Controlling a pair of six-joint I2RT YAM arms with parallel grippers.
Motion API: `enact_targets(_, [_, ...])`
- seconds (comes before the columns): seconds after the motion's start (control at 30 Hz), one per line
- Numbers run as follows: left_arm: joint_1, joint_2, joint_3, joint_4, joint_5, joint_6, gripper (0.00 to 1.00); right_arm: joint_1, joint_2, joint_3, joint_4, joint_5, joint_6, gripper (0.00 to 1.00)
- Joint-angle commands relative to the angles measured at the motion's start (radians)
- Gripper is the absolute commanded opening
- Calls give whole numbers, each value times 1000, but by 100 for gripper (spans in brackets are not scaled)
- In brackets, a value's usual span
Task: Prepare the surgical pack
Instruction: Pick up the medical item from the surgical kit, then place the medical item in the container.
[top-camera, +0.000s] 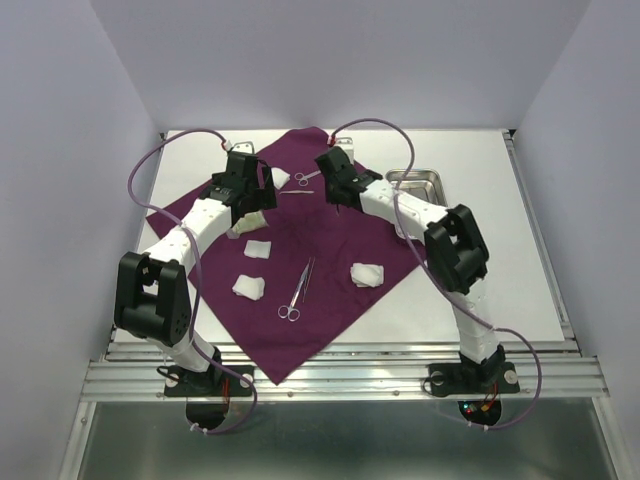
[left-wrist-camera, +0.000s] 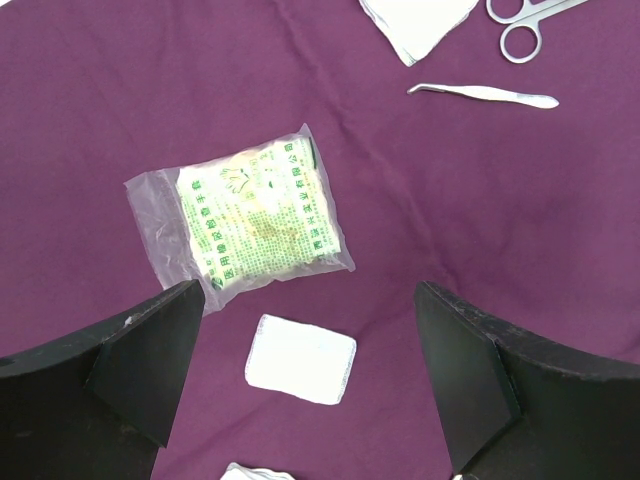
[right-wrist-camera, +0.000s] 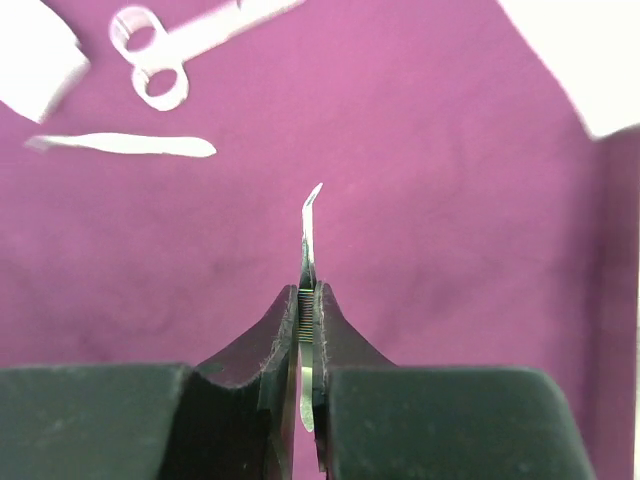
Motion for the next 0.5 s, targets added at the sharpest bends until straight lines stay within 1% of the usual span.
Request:
enact_targets(0.0, [-3, -41, -21, 30, -8, 3, 99, -44, -200, -77, 133, 43, -49, 3])
enact_targets(0.23, [-3, -35, -17, 30, 1, 1, 99, -208, -400, -303, 156, 15, -44, 3])
enact_targets(0.27, [-3, -35, -17, 30, -1, 0, 99, -227, -420, -361, 164, 18, -46, 4])
enact_targets(0.3, [-3, -35, -18, 30, 1, 0, 99, -254, -437, -384, 172, 23, -50, 4])
enact_targets(0.4, [-3, -32, -17, 33, 4, 0, 99, -286, -456, -436, 179, 31, -87, 4])
enact_targets(0.47, [-3, -30, -13, 32, 4, 0, 99, -287, -448, -455, 179, 31, -98, 4])
